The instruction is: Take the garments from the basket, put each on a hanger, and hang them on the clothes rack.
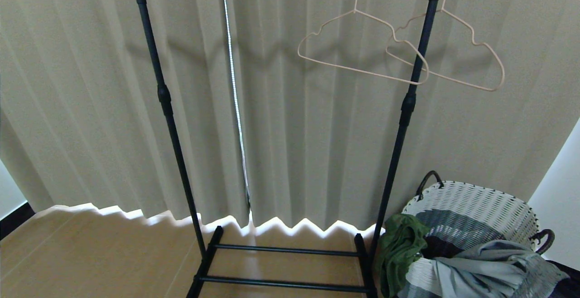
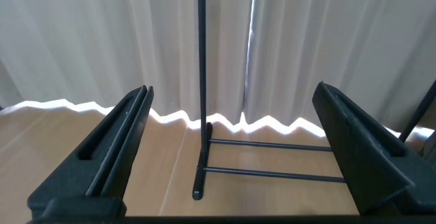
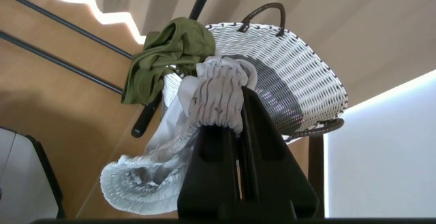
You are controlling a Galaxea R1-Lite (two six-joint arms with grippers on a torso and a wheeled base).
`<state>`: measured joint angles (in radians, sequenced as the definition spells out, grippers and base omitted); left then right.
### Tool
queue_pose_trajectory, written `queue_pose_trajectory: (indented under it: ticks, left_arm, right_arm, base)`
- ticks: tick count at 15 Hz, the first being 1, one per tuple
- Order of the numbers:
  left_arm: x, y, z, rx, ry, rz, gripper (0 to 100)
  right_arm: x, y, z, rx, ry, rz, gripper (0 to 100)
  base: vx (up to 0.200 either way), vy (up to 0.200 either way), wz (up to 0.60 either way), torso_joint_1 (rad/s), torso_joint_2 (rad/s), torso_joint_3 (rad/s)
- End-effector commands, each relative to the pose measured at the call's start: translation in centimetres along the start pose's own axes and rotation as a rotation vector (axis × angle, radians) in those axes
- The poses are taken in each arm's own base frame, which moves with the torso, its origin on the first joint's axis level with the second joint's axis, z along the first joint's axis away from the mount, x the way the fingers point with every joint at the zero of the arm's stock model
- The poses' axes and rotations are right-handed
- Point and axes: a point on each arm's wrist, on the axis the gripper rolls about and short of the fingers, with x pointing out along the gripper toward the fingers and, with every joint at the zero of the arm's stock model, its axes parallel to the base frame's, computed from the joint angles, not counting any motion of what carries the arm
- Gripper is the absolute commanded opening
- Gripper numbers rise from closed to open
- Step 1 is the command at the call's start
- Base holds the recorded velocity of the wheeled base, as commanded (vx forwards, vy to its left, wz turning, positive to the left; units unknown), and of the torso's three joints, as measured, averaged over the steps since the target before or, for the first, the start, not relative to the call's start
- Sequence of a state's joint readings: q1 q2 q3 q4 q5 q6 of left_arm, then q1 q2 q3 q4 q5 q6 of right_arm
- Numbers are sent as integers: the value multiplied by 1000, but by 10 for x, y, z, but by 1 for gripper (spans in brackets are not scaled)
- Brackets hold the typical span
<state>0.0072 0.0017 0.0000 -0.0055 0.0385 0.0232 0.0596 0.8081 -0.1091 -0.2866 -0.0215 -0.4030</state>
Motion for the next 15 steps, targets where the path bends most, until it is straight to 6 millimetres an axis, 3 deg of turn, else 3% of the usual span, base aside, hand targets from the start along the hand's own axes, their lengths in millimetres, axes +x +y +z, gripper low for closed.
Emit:
queue_pose_trajectory:
  ticks: [1, 10, 13, 15]
  left_arm:
    - [0, 0, 0, 0, 1, 0, 100]
    - [-1, -1, 4, 24, -18, -48, 100]
    - [-6, -3, 25, 38, -75, -161, 100]
    - [3, -4, 55, 35, -16, -228, 100]
  right_arm:
    - [0, 0, 0, -1, 2, 1, 0]
    - [0, -2, 5, -1, -19, 2, 0]
    - [-2, -7, 18, 1, -68, -4, 0]
    - [-3, -12, 32, -1, -94, 10, 0]
  base:
    - [0, 0, 0, 0, 0, 0]
    - [0, 0, 0, 0, 0, 0]
    - [0, 0, 0, 0, 0, 0]
    - [0, 0, 0, 0, 0, 0]
